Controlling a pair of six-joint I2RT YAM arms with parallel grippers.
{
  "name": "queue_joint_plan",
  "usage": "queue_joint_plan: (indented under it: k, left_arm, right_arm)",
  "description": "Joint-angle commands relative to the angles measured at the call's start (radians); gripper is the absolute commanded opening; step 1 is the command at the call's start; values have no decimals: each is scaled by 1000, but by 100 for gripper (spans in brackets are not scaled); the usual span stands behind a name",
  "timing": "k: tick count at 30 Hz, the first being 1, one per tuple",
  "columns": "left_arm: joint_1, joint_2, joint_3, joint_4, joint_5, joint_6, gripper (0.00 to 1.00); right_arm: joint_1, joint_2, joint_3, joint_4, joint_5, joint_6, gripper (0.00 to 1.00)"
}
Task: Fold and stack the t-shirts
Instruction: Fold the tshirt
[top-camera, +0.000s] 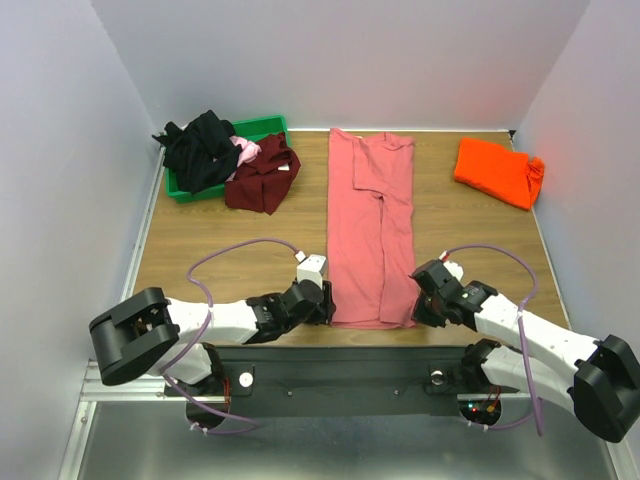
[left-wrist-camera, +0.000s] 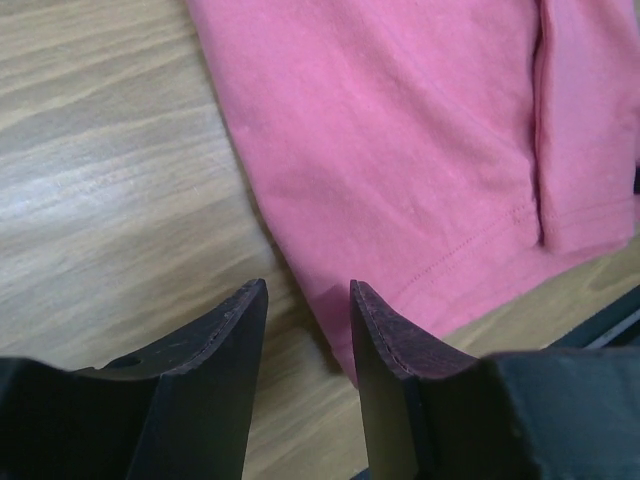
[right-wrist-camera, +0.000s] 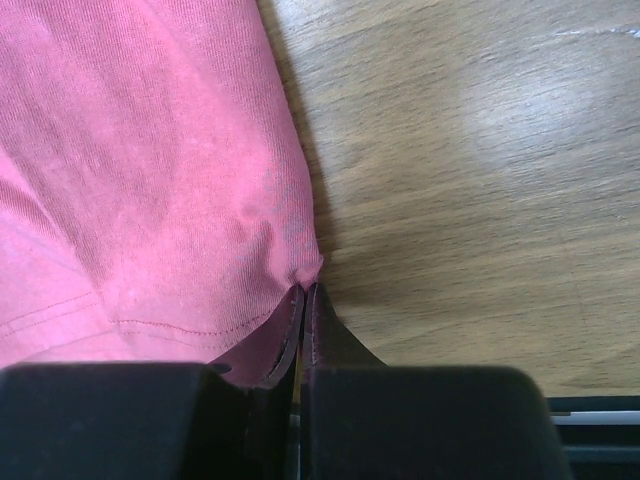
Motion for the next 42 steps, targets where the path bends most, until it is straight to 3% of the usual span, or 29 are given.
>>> queue_joint_plan:
  k: [1,28,34,38,42]
  left_arm:
    - [-25,-46,-16,-23,-11,-33,50]
    - [-65,8,-20,-35,36,-65,46]
    - [-65,20,-19,-34,38,-67,28]
    - [-65,35,-17,-28,38,-65,0]
    - [-67,45,-19,-5,36,-67,0]
  right_arm:
    - [7,-16,-12,31,-11,-14,0]
    - [7,-30,-20,44,-26,-26,0]
    - [9,-37,-22,44,-23,-26,0]
    - [7,-48,-20,47,-21,-29,0]
    - [7,-89,-19,64,-18,-32,0]
